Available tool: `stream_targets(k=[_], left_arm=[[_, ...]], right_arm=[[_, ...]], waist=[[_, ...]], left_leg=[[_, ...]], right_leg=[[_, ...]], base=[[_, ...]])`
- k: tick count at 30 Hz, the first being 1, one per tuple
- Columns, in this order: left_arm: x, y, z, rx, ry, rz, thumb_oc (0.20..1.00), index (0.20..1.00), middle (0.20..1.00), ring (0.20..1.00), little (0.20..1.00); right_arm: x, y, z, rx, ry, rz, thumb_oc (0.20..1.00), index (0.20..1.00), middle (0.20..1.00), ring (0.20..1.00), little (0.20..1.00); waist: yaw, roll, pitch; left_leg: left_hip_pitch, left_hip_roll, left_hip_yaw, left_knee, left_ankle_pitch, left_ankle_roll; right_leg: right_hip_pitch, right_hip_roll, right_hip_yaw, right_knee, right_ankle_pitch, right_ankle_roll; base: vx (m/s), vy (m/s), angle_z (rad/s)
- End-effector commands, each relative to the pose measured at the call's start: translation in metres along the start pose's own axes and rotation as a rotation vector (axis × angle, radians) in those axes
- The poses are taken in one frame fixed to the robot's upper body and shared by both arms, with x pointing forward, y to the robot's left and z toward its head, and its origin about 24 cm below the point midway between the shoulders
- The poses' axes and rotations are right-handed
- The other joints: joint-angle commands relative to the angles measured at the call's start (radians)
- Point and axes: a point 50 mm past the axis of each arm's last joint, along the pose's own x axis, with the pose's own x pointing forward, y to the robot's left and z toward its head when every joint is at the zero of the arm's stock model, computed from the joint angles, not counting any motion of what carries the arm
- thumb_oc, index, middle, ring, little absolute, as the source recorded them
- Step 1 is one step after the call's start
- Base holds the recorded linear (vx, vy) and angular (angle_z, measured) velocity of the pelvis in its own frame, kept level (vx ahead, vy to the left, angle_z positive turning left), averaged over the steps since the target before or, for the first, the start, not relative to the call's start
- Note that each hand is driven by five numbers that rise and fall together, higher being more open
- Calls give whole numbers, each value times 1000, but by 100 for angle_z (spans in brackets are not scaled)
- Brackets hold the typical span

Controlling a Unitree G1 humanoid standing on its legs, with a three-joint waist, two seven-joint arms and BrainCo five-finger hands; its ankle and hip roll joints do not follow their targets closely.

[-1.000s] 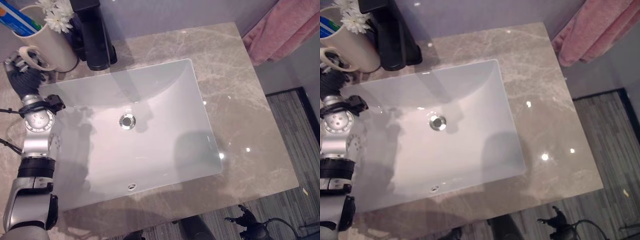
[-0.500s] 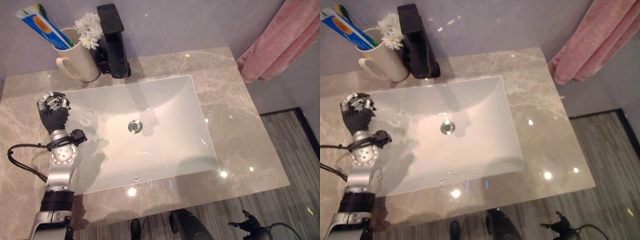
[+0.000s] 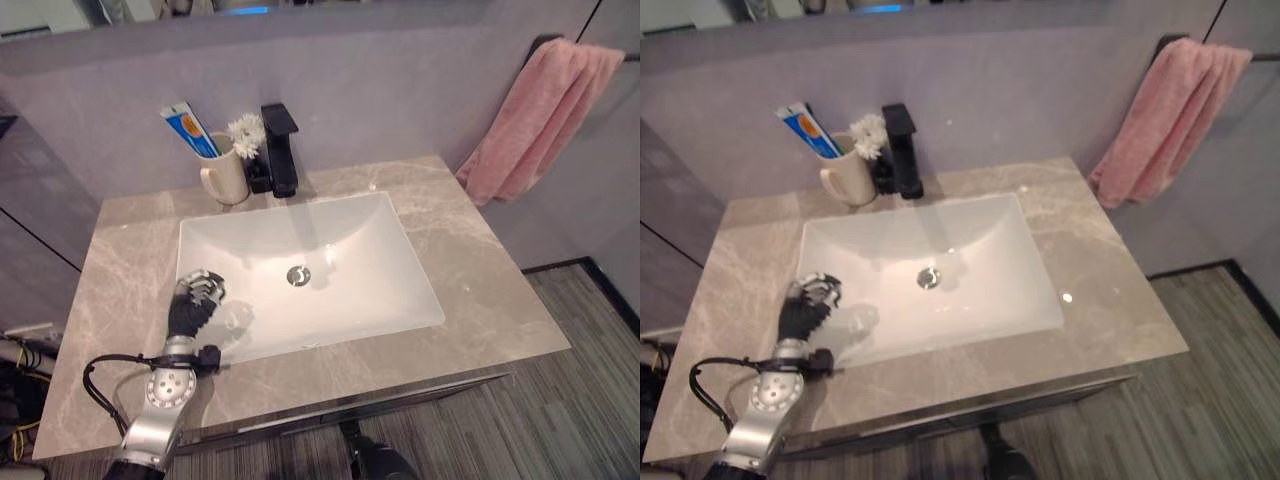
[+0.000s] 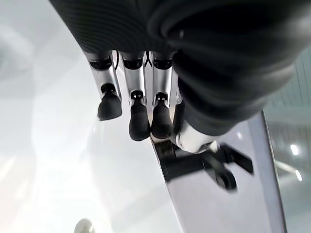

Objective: Put brush and paste in cup on sink, flatten towel.

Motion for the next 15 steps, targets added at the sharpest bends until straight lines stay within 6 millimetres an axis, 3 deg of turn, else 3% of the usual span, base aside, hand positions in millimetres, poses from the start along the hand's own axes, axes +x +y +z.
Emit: stream_targets(k=[1, 5, 8, 10, 13, 15], left_arm=[[11, -7, 35, 72, -214, -110, 200, 200, 200, 200, 200], [8, -23, 45, 53, -273, -228, 200, 200, 200, 200, 200], [7, -22, 43, 34, -259, -251, 200, 200, 200, 200, 200], [7, -22, 44, 26, -264, -282, 200, 200, 200, 200, 200], [6, -21, 47, 35, -278, -323, 200, 200, 200, 200, 200], [4, -18, 50, 79, -290, -375, 200, 200, 200, 200, 200]], right_arm=[[4, -2, 30, 40, -77, -41, 1000, 1000, 1000, 1000, 1000], [3, 4, 40, 60, -126, -38, 1000, 1000, 1000, 1000, 1000], [2, 5, 45, 72, -159, -42, 1000, 1000, 1000, 1000, 1000], [1, 6, 40, 48, -158, -36, 1000, 1000, 1000, 1000, 1000], [1, 3, 38, 36, -157, -40, 1000, 1000, 1000, 1000, 1000], [1, -3, 39, 30, -164, -55, 1000, 1000, 1000, 1000, 1000]], waist=[[-23, -33, 36], [-40, -44, 59], [-44, -34, 84], [-42, -20, 90], [-31, -19, 85], [-11, -12, 81]], left_leg=[[67, -38, -5, 63, -101, 43], [47, -70, 29, 74, -96, 60], [17, -68, 69, 83, -74, 61], [-9, -52, 101, 70, -48, 54], [-35, -34, 136, 59, -18, 46], [-51, -5, 170, 47, 4, 39]], right_leg=[[-88, -53, 31, 61, 47, 125], [-97, -69, 52, 26, 107, 137], [-103, -69, -29, 46, 47, 110], [-73, -44, -71, 124, -37, 84], [-59, -48, -85, 160, -57, 84], [-28, -64, -128, 179, -83, 82]], base=[[-108, 151, -13], [-133, 130, -22], [-183, 96, -30], [-180, 42, -30], [-105, -22, -52], [-84, -67, -60]])
